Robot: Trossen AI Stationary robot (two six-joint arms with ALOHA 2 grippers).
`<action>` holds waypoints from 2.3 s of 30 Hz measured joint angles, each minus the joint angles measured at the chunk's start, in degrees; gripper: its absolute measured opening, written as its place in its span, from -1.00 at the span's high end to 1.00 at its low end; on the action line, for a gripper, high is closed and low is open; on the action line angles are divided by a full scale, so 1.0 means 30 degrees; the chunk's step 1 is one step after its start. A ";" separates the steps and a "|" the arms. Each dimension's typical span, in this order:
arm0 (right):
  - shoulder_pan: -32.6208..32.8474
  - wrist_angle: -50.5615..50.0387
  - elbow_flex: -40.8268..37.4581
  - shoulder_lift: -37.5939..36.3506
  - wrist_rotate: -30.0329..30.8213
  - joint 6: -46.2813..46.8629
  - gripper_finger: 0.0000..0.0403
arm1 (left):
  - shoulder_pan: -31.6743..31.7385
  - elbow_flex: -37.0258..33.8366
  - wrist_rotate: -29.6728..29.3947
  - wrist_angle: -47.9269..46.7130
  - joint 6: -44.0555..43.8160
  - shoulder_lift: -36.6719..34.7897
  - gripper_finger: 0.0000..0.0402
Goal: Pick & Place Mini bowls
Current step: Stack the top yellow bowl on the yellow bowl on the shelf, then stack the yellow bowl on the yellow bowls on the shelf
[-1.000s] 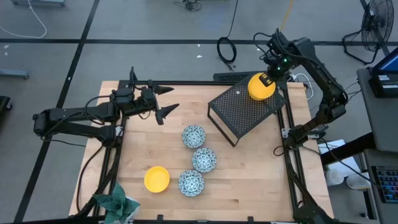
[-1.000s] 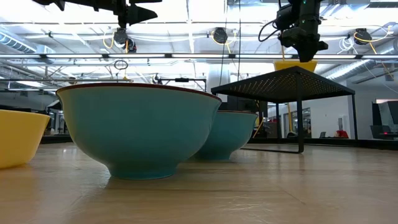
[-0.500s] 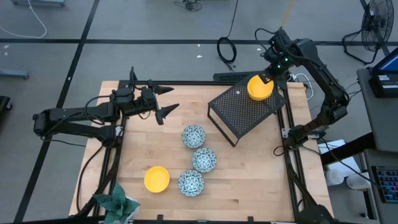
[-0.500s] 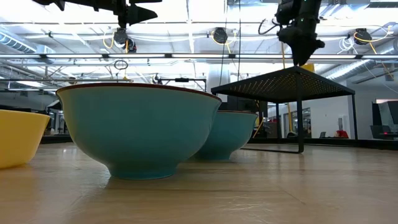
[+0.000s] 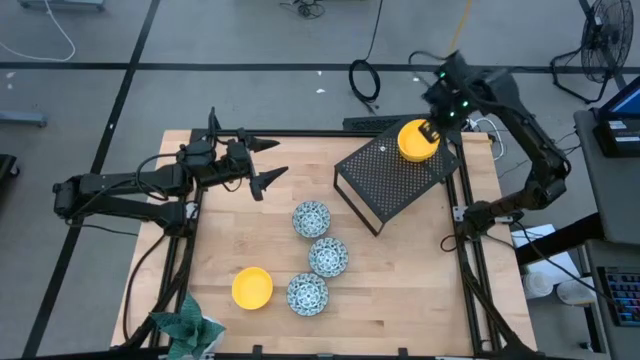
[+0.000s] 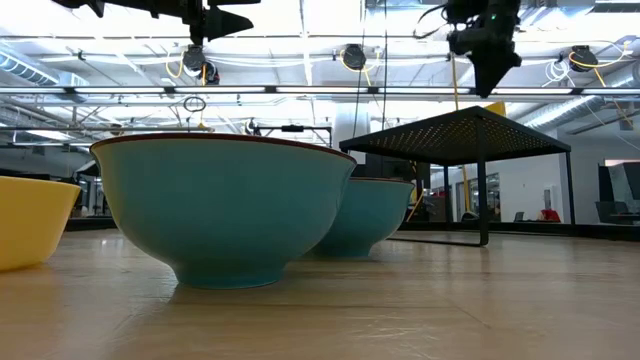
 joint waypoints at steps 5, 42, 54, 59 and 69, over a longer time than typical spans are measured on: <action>0.1388 0.1536 -0.1870 0.0009 0.1578 0.0086 0.96 | 0.0006 0.0000 -0.0001 0.0000 0.0000 0.0000 -0.75; 0.3953 1.0151 -0.5593 -0.6636 -0.1666 0.1081 1.00 | 0.0002 0.0000 0.0002 0.0000 0.0000 0.0000 -0.75; 0.7241 2.6318 -1.6015 -1.4622 -0.6340 0.0742 1.00 | -0.0001 0.0000 -0.0001 -0.0002 0.0000 0.0000 -0.75; 0.7317 2.9609 -1.9061 -1.4973 -0.4806 0.1153 1.00 | -0.0001 0.0000 0.0000 0.0000 0.0000 0.0000 -0.75; 0.7908 3.6532 -2.4061 -1.5065 -0.7398 0.1920 1.00 | 0.0003 -0.0007 0.0002 -0.0005 0.0000 0.0000 -0.75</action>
